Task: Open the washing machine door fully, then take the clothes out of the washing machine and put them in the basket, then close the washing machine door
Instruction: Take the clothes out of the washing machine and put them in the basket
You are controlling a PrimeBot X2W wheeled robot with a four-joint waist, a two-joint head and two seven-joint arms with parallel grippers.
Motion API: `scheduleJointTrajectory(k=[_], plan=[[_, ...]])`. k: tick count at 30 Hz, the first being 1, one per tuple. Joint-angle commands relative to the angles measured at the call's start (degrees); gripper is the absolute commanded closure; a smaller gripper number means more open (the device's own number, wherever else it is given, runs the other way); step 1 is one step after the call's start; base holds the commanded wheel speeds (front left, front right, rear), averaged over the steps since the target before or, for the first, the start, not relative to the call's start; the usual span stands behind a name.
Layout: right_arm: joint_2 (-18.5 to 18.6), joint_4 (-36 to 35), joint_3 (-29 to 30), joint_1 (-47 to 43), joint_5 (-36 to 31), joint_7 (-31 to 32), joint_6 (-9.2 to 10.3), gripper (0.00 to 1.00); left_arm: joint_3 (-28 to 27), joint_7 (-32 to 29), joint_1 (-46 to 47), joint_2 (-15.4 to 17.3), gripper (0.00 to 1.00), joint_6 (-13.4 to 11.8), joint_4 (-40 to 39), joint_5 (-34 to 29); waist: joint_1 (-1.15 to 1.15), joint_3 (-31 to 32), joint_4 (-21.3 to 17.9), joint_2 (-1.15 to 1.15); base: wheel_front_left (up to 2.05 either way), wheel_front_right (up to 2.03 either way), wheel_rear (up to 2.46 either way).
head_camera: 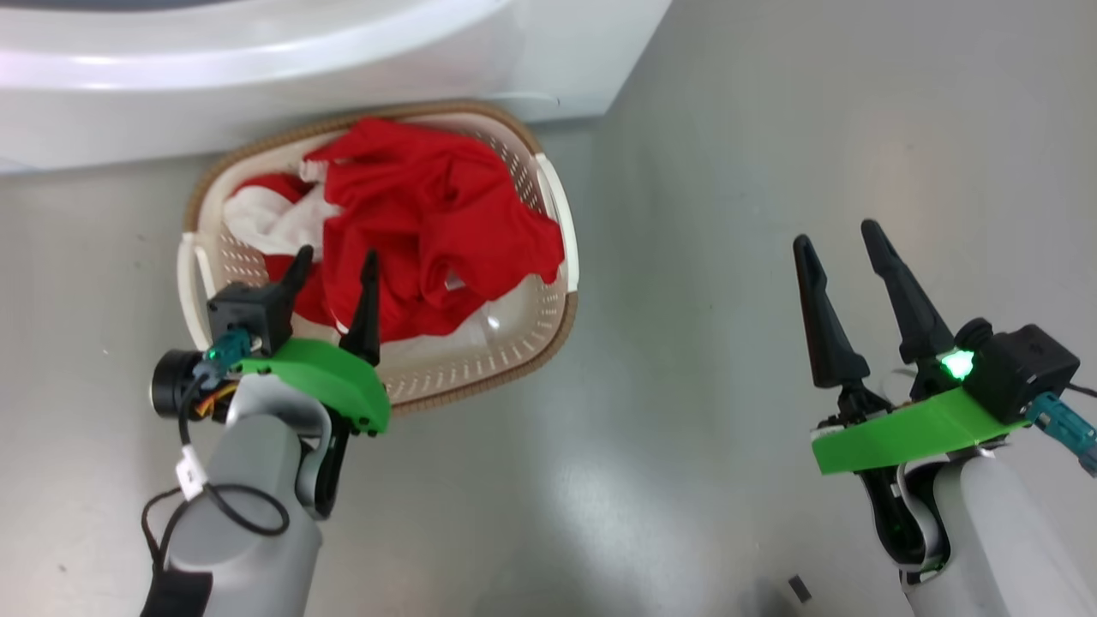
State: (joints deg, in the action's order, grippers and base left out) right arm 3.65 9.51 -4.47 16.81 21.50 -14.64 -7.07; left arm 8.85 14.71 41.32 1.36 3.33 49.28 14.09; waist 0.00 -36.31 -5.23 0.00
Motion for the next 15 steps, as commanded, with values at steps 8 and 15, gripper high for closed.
scheduleJointTrajectory(k=[8, 15], plan=[[1.29, 0.30, -0.72, -4.53, -0.03, -0.36, -0.42, 0.00, -3.86, 0.29, -7.87, 1.52, 0.00, 1.21, -7.34, -1.53, 0.00, 8.60, 1.56, 0.00, 0.00, 0.00, 0.00], [1.84, 0.97, -0.65, -6.69, -0.06, -0.36, -0.42, 0.00, -5.80, 0.29, -12.16, 1.52, 0.00, 1.61, -10.99, -2.31, 0.00, 13.11, 1.92, 0.00, 0.00, 0.00, 0.00]])
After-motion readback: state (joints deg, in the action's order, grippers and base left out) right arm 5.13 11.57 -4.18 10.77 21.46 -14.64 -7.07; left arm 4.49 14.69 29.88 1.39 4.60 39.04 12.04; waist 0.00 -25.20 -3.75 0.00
